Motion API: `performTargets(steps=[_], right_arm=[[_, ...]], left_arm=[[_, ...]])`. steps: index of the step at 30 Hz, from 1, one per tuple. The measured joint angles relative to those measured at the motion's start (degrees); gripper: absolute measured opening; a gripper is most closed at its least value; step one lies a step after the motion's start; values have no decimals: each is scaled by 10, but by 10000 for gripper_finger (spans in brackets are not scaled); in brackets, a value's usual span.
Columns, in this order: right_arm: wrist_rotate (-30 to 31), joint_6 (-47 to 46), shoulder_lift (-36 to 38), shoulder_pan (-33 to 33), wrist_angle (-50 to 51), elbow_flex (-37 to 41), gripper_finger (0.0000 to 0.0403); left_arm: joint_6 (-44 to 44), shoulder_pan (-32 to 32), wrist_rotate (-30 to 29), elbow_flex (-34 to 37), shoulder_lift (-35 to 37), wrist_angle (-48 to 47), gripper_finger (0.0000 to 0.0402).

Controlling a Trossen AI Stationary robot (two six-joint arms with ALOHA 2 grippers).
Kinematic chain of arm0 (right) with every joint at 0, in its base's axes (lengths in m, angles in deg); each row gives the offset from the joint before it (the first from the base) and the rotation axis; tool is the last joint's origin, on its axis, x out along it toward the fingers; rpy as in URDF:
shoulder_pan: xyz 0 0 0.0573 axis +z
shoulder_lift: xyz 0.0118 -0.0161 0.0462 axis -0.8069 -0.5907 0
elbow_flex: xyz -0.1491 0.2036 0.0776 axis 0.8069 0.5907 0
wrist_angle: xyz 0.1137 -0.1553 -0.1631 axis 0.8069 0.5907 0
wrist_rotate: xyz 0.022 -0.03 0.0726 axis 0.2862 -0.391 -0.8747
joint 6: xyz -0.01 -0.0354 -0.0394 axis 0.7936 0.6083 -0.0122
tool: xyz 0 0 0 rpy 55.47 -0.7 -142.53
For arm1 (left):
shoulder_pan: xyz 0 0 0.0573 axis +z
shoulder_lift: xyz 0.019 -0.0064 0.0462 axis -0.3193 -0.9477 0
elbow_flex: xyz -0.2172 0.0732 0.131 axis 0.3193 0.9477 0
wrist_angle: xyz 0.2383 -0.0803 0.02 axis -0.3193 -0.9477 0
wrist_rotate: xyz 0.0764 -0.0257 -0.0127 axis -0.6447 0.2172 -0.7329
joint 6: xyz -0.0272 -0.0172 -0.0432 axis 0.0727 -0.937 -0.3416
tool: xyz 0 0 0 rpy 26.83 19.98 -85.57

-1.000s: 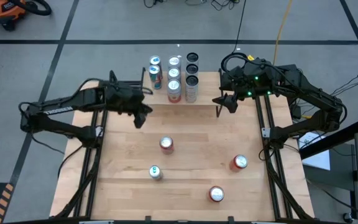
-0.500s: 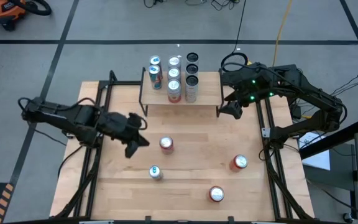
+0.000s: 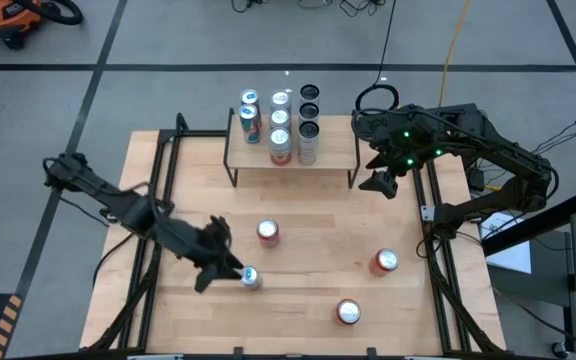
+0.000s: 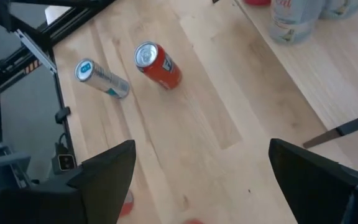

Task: Place canned beverage on shelf
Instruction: Put the blue soda can aligned with the other blue soda can on the shelf

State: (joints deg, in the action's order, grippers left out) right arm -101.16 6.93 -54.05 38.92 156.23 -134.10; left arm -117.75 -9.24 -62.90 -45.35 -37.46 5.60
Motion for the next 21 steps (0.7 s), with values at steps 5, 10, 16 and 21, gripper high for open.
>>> performTargets(steps=[5, 10, 16, 21], right_arm=[[3, 18, 0, 0, 0, 0, 348], [4, 37, 0, 0, -1, 0, 348], [4, 40, 0, 0, -6, 0, 348], [5, 39, 0, 0, -11, 0, 348]], left_arm=[[37, -35, -7, 0, -53, -1, 222], [67, -42, -58, 0, -90, -27, 277], [98, -25, -78, 1, -116, -62, 312], [111, -17, -53, 0, -141, -69, 331]])
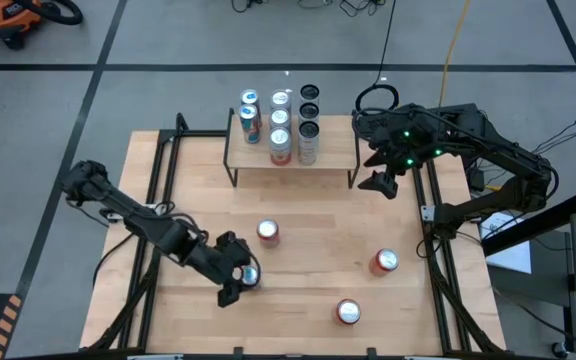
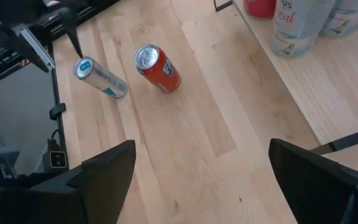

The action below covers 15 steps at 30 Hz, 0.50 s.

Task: Place canned beverage on shelf
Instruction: Put the blue soda can aligned with the other blue soda can on the shelf

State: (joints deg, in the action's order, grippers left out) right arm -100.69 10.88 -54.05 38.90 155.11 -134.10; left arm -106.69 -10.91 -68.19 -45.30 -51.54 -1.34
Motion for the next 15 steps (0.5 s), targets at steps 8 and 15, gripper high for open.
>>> performTargets(steps=[8, 15], right_arm=[[0, -1, 0, 0, -7, 0, 348], [0, -1, 0, 0, -7, 0, 348]], left_arm=[[-18, 11, -8, 0, -33, -67, 346], [-9, 18, 17, 0, -50, -32, 346]])
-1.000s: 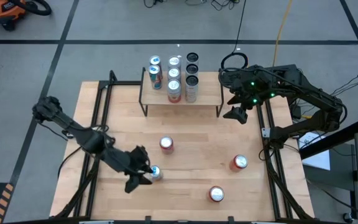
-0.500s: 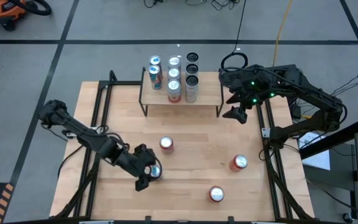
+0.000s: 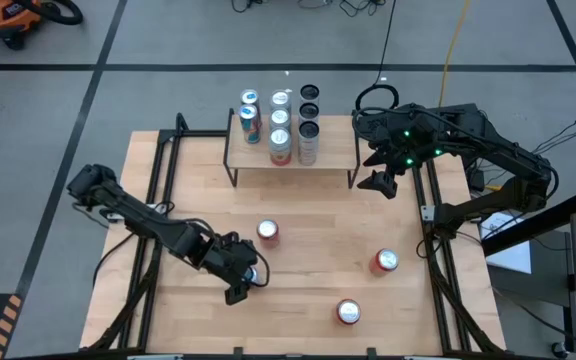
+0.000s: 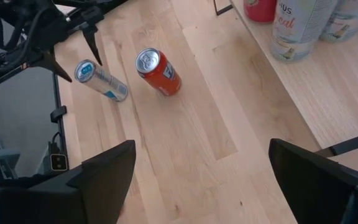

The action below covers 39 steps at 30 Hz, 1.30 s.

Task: Place canned beverage on shelf
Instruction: Put the blue soda can aligned with the other blue soda can on the shelf

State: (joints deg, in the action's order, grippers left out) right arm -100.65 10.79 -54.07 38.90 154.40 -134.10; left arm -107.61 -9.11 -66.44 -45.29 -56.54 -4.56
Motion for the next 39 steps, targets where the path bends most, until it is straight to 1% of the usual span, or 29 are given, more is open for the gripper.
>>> performTargets(steps=[5, 11, 17, 20, 26, 29, 34, 39], right_arm=[[0, 2, 0, 0, 0, 0, 348], [0, 4, 0, 0, 0, 0, 348], [0, 3, 0, 0, 0, 0, 348], [0, 4, 0, 0, -5, 0, 348], [0, 4, 0, 0, -13, 0, 348], [0, 4, 0, 0, -13, 0, 348], [0, 3, 0, 0, -14, 0, 348], [-2, -15, 0, 0, -13, 0, 348]], left_arm=[[-4, -1, 13, 0, -20, 1, 346], [-27, 0, 2, 0, -41, -3, 346], [-46, 0, 3, 0, -44, -4, 343], [-57, 0, 3, 0, -44, -5, 324], [-60, 0, 2, 0, -44, -5, 256], [-83, 2, 4, 0, -43, -4, 231], [-112, 5, 14, -2, -43, -1, 223], [-117, 9, 24, -28, -42, -24, 223]])
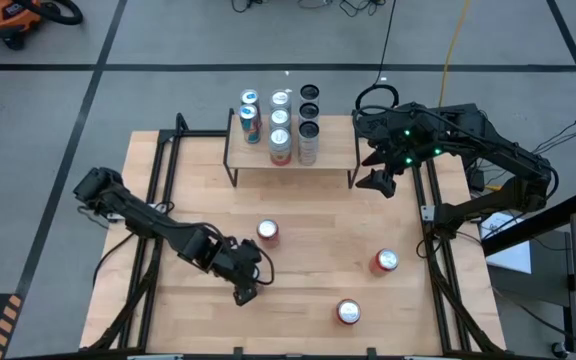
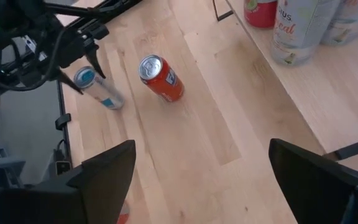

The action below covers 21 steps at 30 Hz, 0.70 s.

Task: Place canned beverage on shelf
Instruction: Put the blue soda can aligned with the other blue soda can on the shelf

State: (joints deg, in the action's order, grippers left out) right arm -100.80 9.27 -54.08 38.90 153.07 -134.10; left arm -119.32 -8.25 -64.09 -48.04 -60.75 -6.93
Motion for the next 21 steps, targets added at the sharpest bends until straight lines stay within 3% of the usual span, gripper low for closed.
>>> performTargets(steps=[9, 21], right_arm=[[-15, -25, 0, 21, -17, 0, 348], [1, -83, 0, 162, -144, 0, 350]], left_arm=[[18, 38, -3, -70, 6, -19, 222], [92, 101, -3, -233, 6, -25, 221]])
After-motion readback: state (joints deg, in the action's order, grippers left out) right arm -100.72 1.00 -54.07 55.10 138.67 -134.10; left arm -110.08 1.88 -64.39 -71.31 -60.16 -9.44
